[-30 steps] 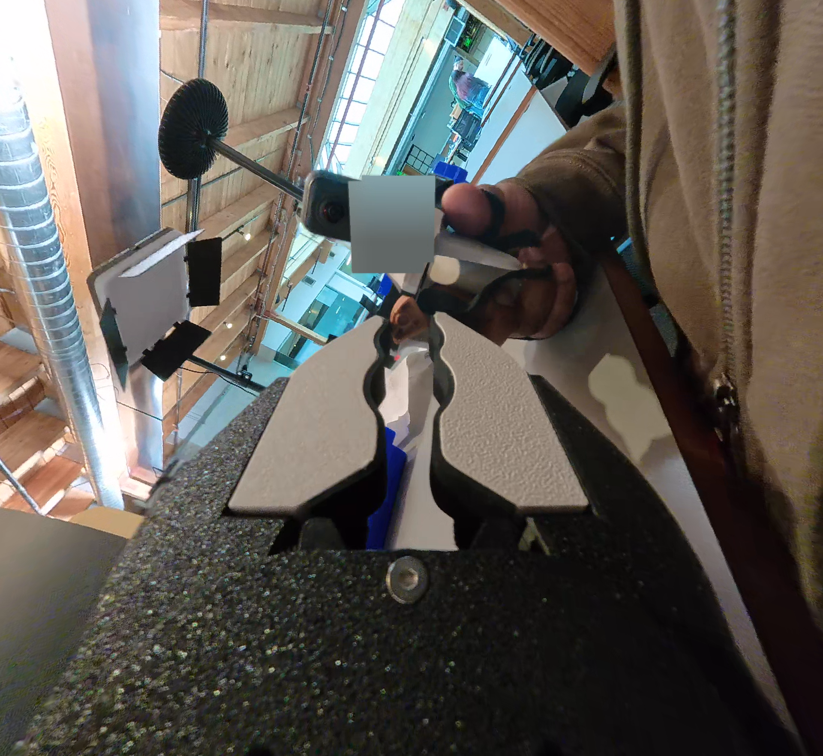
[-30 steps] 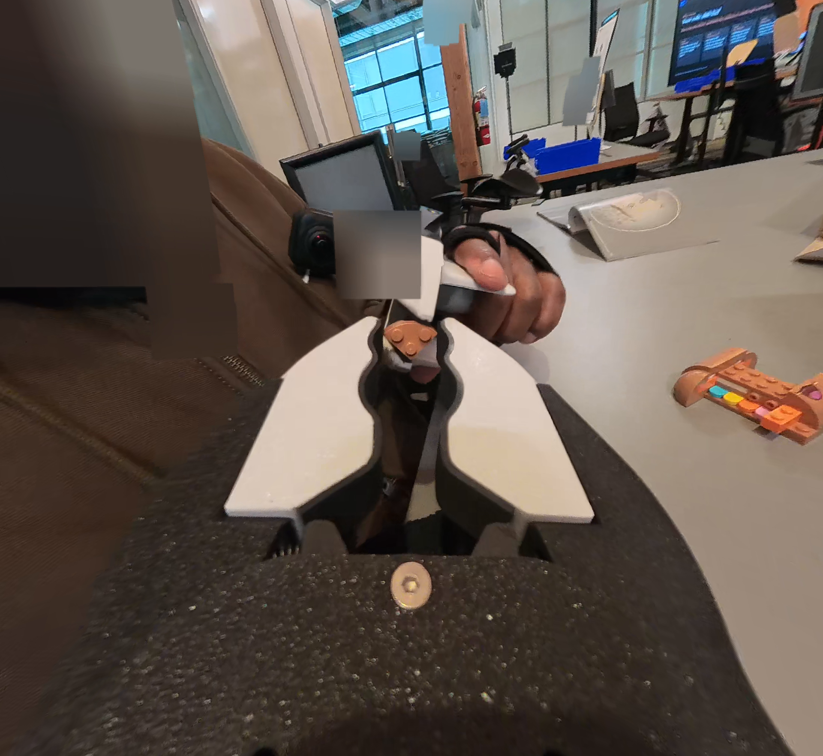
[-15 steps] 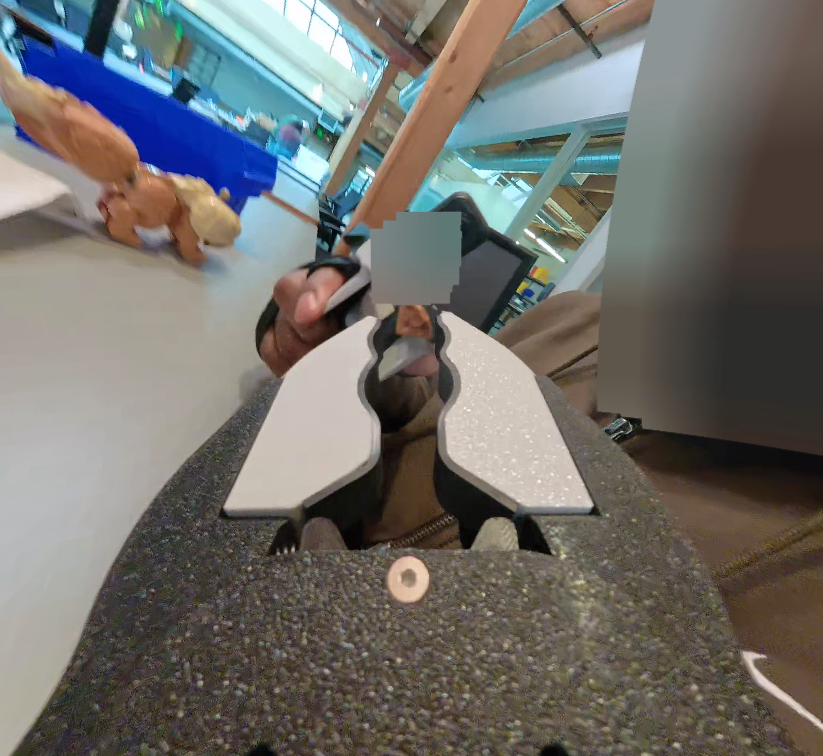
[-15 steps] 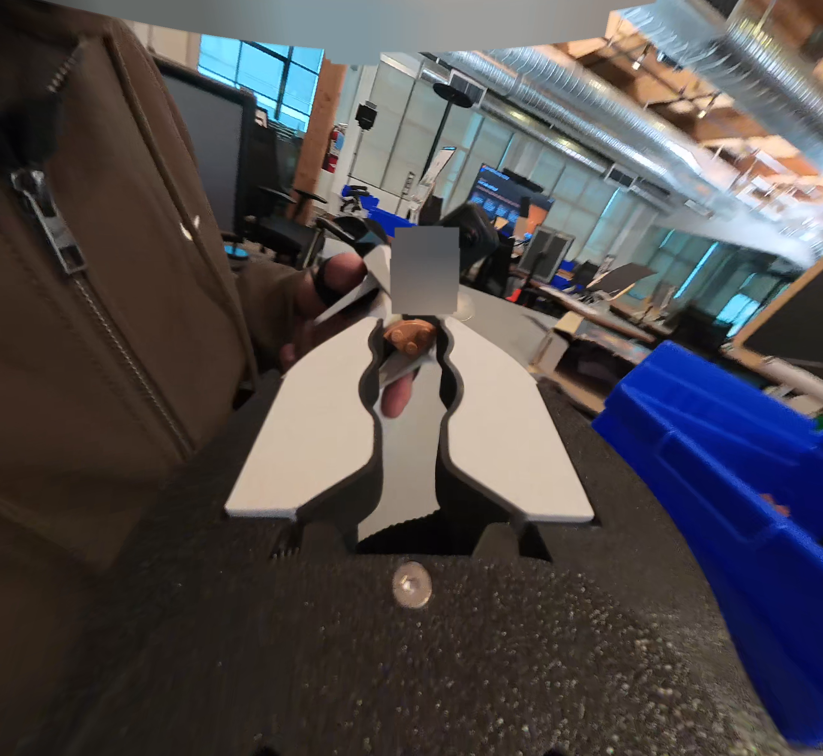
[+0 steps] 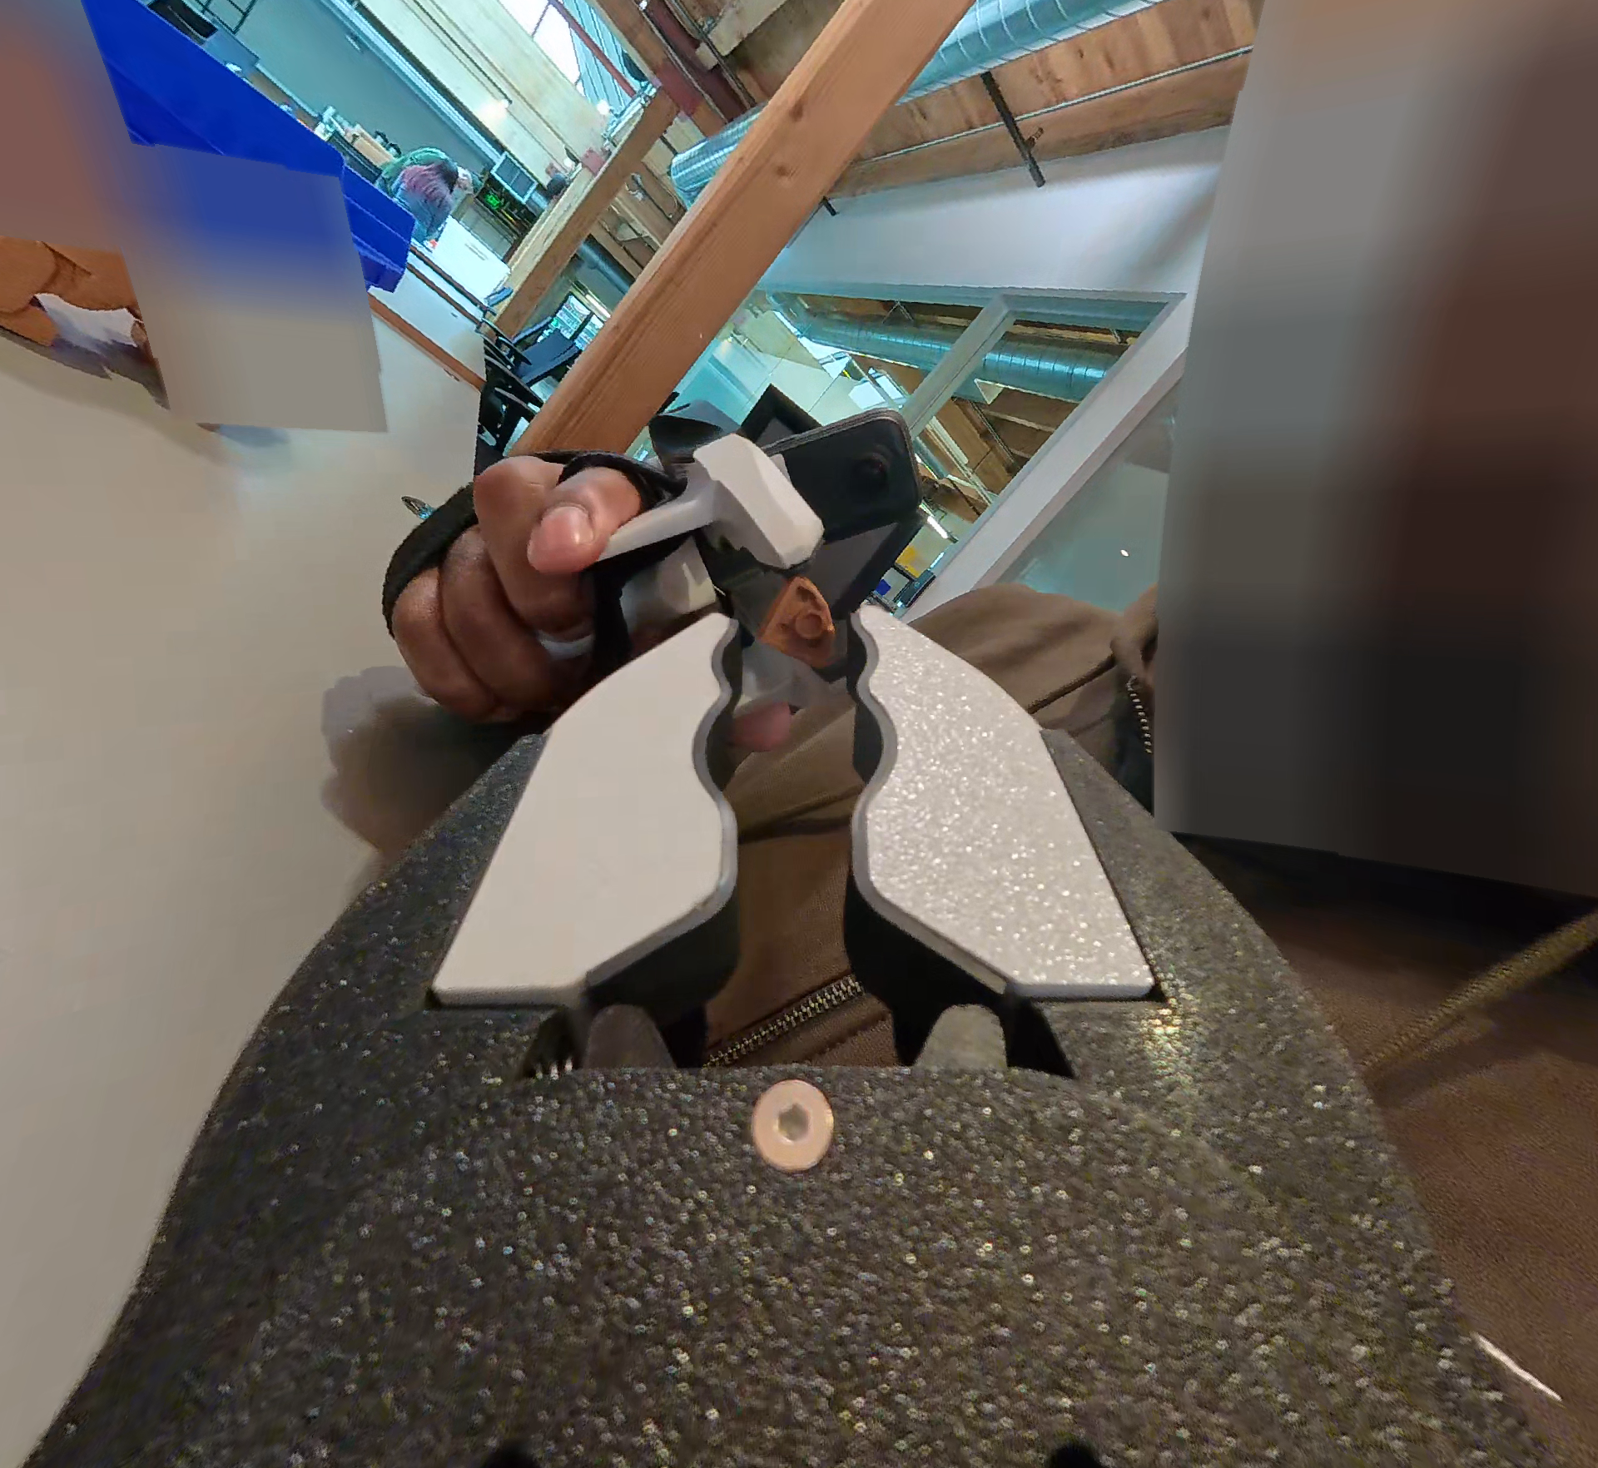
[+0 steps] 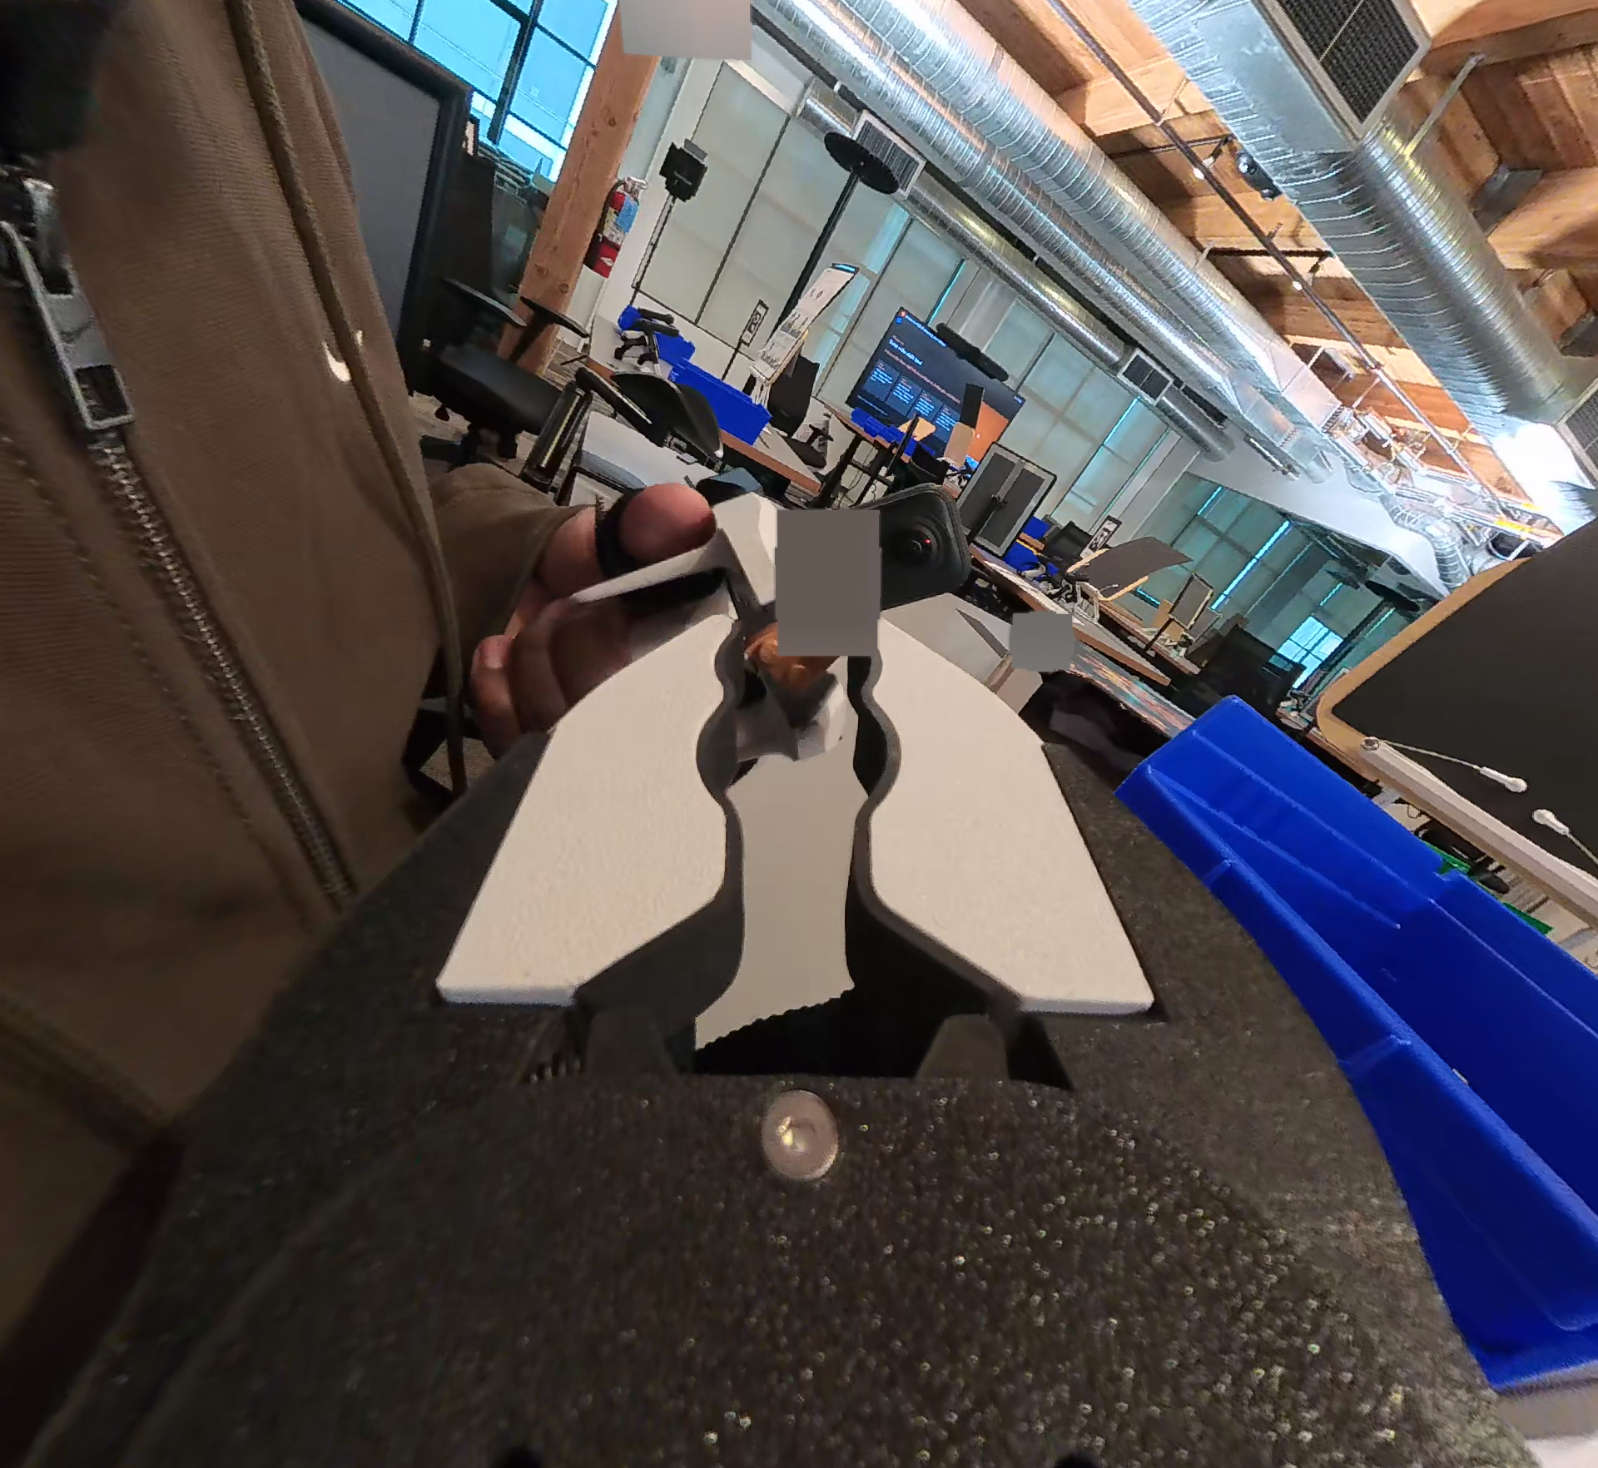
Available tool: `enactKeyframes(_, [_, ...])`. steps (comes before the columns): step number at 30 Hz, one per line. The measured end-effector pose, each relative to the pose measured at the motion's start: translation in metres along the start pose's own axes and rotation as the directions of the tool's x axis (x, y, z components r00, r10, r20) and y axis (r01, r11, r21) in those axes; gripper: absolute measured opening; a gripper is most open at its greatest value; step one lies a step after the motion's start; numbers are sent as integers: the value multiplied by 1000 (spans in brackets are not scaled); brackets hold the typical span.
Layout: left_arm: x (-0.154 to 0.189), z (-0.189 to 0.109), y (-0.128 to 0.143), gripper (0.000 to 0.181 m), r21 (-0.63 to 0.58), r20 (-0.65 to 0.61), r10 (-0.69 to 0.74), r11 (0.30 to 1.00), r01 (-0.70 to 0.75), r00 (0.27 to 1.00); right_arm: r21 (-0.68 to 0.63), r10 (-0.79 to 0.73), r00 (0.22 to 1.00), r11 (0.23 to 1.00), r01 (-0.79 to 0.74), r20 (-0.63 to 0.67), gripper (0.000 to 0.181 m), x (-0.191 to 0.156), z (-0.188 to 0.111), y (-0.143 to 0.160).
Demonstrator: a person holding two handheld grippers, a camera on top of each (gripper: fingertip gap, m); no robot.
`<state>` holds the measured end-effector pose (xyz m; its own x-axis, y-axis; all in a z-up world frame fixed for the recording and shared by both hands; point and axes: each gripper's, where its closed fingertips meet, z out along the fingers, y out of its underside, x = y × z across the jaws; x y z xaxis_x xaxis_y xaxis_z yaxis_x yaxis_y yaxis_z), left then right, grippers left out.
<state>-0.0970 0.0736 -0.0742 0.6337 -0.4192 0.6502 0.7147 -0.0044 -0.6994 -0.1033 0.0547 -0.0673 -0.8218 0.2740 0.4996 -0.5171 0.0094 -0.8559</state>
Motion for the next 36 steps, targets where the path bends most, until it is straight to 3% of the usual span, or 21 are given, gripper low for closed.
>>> enactKeyframes(8, [2, 0, 3, 16, -21, -7, 26, 999, -26, 1000, -4, -63, 998, 998, 63, -11, 24, -4, 0, -1])
enactKeyframes(13, [-1, -2, 8, 16, -67, 37, 62, 996, -59, 997, -71, -109, 994, 992, 107, -26, 35, -4, 4, 8])
enactKeyframes(36, [-23, -12, 10, 15, -179, 245, 219, 968, -178, 944, -269, -232, 972, 939, 212, -44, 24, -2, 10, 37])
